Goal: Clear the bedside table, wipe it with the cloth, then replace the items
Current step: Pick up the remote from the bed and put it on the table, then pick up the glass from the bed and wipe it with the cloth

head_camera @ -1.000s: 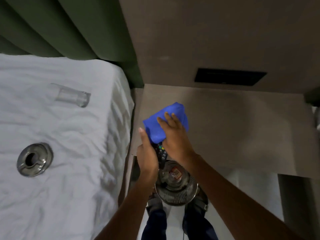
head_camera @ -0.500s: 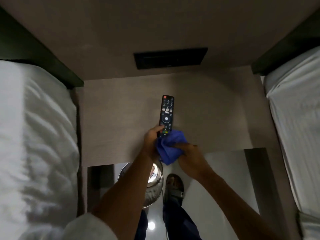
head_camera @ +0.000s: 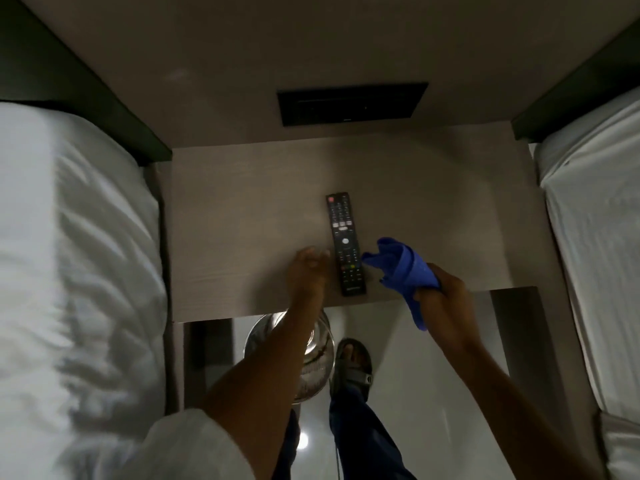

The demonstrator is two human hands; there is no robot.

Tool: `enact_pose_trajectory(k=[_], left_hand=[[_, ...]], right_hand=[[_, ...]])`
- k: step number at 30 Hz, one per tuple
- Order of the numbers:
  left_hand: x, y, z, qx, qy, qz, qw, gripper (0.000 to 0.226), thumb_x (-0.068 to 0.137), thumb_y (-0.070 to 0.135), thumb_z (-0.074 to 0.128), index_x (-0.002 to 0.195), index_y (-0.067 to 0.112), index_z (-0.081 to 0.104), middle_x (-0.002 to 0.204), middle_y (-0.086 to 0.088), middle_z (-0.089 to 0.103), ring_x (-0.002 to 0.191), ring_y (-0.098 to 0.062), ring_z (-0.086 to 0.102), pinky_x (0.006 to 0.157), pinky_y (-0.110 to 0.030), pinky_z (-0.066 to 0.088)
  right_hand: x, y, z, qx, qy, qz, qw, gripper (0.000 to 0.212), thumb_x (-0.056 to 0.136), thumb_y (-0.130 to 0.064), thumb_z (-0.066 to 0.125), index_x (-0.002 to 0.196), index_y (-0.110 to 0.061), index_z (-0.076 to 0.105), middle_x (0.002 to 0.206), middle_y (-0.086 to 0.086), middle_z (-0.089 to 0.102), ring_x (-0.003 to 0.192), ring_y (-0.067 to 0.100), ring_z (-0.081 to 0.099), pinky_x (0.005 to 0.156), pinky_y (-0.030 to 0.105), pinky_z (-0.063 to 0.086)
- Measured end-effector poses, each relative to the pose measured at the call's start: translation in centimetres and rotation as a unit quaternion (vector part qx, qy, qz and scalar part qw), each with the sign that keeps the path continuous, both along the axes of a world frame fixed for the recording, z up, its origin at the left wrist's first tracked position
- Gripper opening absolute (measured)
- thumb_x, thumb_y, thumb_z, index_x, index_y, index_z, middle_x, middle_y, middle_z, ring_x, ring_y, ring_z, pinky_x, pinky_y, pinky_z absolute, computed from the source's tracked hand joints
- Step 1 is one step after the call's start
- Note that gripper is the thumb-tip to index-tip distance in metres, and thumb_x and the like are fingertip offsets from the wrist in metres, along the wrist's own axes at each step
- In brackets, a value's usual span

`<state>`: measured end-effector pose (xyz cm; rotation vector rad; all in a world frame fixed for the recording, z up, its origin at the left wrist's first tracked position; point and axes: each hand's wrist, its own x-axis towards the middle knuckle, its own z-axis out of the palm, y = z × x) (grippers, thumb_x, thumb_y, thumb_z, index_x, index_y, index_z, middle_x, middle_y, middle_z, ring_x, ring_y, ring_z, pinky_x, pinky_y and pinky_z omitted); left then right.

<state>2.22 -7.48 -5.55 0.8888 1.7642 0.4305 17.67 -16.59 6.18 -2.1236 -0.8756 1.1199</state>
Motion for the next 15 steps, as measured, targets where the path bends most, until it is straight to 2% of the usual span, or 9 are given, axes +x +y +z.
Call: enact_pose_trajectory(k=[2,5,7,9,11,13,14,15], left_hand=[[-3.1,0.3,2.4,0.101,0.059,-0.045,0.992,0.029,0.093,0.009,0.058,0.120,0.010,0.069,0.123,-0.011,0.070,0.115,-0.028,0.063,0.093,-0.022,0.044],[-11.4,3.2,8.1,0.249,0.125,-0.079,0.957,0.034,0.083,0.003,0.058,0.114,0.011,0.070,0.112,-0.014,0.070,0.106,-0.032,0.064,0.095,-0.034,0.048],[-17.1,5.6,12.1,0.325,0.170,-0.114,0.923,0.039,0.076,0.009,0.062,0.115,0.010,0.068,0.109,-0.016,0.069,0.103,-0.036,0.063,0.096,-0.042,0.050],[-25.2,8.3,16.1,0.363,0.253,-0.152,0.884,0.051,0.074,0.028,0.060,0.122,0.012,0.066,0.116,-0.015,0.067,0.108,-0.038,0.060,0.099,-0.045,0.046],[-33.5,11.0,19.9,0.333,0.345,-0.173,0.860,0.070,0.070,0.047,0.054,0.134,0.019,0.058,0.135,-0.011,0.059,0.126,-0.036,0.050,0.106,-0.046,0.037],[-41.2,13.8,22.7,0.235,0.434,-0.208,0.844,0.081,0.073,0.051,0.060,0.148,0.025,0.041,0.153,-0.008,0.041,0.142,-0.033,0.032,0.113,-0.051,0.028],[-44.5,15.0,23.4,0.165,0.473,-0.258,0.827,0.088,0.076,0.048,0.067,0.153,0.025,0.030,0.160,-0.008,0.031,0.148,-0.031,0.024,0.116,-0.053,0.025],[-47.1,15.9,23.5,0.093,0.497,-0.322,0.800,0.096,0.078,0.043,0.071,0.156,0.024,0.019,0.164,-0.008,0.023,0.152,-0.029,0.016,0.119,-0.052,0.022]], right_hand=[[-2.0,1.0,0.4,0.008,0.059,-0.021,0.998,0.019,0.077,-0.005,0.044,0.077,-0.015,0.061,0.073,0.020,0.062,0.067,0.025,0.057,0.066,0.040,0.044],[-7.7,3.7,1.6,0.024,0.173,-0.063,0.983,0.034,0.090,0.001,0.047,0.095,-0.028,0.063,0.092,0.004,0.068,0.091,0.026,0.065,0.080,0.042,0.050],[-10.5,5.1,2.2,0.037,0.206,-0.074,0.975,0.030,0.095,-0.004,0.047,0.115,-0.023,0.060,0.108,0.004,0.066,0.102,0.029,0.062,0.089,0.045,0.049],[-14.4,6.9,2.9,0.036,0.227,-0.077,0.970,0.037,0.096,-0.009,0.049,0.132,-0.017,0.050,0.124,0.005,0.058,0.112,0.031,0.057,0.096,0.048,0.045],[-17.6,8.3,3.2,0.036,0.224,-0.051,0.973,0.040,0.096,-0.015,0.051,0.135,-0.016,0.047,0.128,0.007,0.056,0.113,0.032,0.055,0.102,0.050,0.042],[-20.7,9.4,4.0,0.019,0.198,-0.022,0.980,0.028,0.094,-0.025,0.055,0.119,-0.012,0.057,0.105,0.007,0.064,0.095,0.029,0.058,0.096,0.046,0.042],[-22.1,9.8,4.3,0.018,0.190,-0.018,0.981,0.020,0.093,-0.026,0.055,0.108,-0.014,0.058,0.092,0.004,0.063,0.084,0.023,0.057,0.091,0.042,0.042],[-23.5,10.1,4.7,0.026,0.187,-0.015,0.982,0.017,0.093,-0.024,0.056,0.108,-0.017,0.059,0.089,0.000,0.062,0.079,0.018,0.056,0.088,0.039,0.042]])
